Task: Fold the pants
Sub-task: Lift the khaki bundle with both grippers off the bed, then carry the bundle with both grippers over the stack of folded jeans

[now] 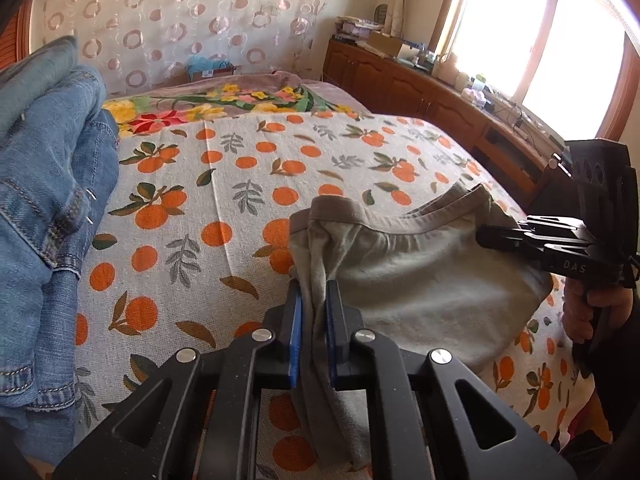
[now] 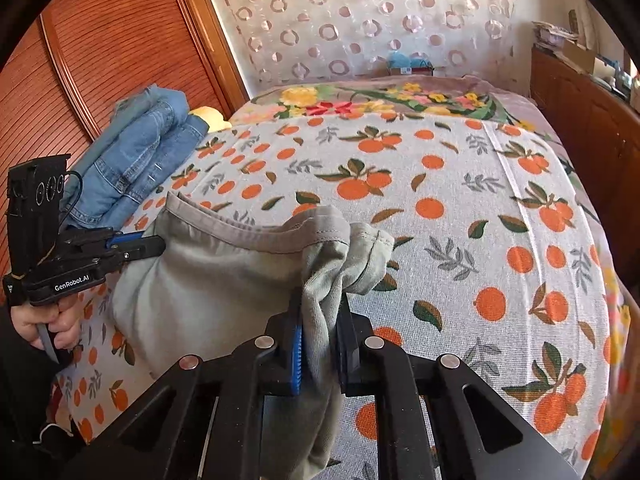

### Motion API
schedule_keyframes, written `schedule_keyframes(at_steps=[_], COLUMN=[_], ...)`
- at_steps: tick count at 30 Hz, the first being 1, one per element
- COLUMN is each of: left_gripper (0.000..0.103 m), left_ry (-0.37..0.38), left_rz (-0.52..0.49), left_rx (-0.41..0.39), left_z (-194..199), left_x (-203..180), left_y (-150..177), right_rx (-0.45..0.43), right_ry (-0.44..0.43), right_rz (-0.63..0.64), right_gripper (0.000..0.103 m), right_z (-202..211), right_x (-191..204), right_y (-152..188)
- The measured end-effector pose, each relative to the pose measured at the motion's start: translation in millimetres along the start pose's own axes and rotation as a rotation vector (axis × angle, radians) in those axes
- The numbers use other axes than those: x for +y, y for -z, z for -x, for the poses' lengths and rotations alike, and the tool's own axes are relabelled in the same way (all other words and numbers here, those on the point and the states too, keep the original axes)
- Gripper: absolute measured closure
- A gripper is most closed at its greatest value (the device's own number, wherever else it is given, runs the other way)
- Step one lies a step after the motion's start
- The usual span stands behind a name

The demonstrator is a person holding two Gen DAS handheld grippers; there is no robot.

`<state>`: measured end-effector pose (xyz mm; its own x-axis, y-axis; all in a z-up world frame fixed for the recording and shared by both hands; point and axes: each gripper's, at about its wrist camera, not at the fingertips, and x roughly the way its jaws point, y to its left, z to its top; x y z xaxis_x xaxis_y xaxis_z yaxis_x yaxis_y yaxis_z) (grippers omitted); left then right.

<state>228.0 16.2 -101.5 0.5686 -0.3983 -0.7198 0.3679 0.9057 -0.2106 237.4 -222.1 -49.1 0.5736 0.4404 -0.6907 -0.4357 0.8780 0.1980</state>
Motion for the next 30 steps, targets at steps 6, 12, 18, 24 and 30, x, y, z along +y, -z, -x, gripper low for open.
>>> schedule_keyframes(at_steps=[6, 12, 18, 24, 30], left_gripper=[0.092, 0.092, 0.092, 0.092, 0.092], left_ry=[0.007, -0.002, -0.036, -0.096, -0.161], left_rz=[0.011, 0.011, 0.013, 0.024, 0.058], left_rx=[-0.068, -0.137, -0.222, -0.289, -0.330], left_z=[28.6, 56.6, 93.7, 129.7, 158.9], left_x=[-2.3, -5.7, -3.8, 8.6, 29.7], left_y=[-0.4, -3.8, -13.9, -15.1, -9.5], right_rx=[-0.098, -0.165, -0.214, -0.260, -0.274], right_ry=[-0.003, 0.006, 0.012, -0.029, -0.088], right_rz=[0.035, 0.073, 0.158, 0.227, 0.275], right_gripper=[0.091, 0.091, 0.091, 0.091, 0.091], right_z=[25.3, 47.0, 65.4, 76.0, 55.1], right_x=[12.2, 26.0, 50.7, 71.4, 86.5], right_y=[-5.9, -15.5, -36.9, -55.0, -76.0])
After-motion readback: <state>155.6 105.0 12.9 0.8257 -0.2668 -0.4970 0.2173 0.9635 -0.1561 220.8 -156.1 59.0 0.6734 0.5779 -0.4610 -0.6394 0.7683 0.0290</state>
